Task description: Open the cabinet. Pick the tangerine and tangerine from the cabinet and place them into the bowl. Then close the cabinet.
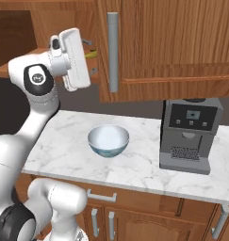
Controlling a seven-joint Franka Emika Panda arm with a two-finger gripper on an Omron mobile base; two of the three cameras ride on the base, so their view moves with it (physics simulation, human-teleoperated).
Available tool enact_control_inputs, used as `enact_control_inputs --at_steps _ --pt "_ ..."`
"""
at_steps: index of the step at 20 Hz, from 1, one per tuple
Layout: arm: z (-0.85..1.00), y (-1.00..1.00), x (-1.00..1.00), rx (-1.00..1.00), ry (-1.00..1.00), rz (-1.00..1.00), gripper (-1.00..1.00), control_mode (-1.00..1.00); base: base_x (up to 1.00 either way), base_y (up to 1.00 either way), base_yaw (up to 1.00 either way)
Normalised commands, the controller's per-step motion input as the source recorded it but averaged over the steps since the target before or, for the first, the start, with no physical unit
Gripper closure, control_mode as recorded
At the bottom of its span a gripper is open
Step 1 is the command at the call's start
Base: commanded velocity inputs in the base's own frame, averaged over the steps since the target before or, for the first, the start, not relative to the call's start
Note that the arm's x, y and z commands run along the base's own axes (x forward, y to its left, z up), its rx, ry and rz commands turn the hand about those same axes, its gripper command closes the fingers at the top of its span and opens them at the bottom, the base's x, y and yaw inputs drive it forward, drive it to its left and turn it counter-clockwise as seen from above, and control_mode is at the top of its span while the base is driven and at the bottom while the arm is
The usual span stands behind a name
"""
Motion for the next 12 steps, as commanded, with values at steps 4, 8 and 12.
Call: enact_control_inputs --at_steps 4,8,12 --pt "-0.03 -0.12 0.17 0.0 0.0 -0.16 -1.0 -1.0 0.0 0.0 0.0" --pt "-0.09 -0.21 0.25 0.0 0.0 -0.15 -1.0 -1.0 0.0 0.0 0.0" --pt "-0.05 -0.36 0.07 0.0 0.0 -0.1 -1.0 -1.0 0.0 0.0 0.0"
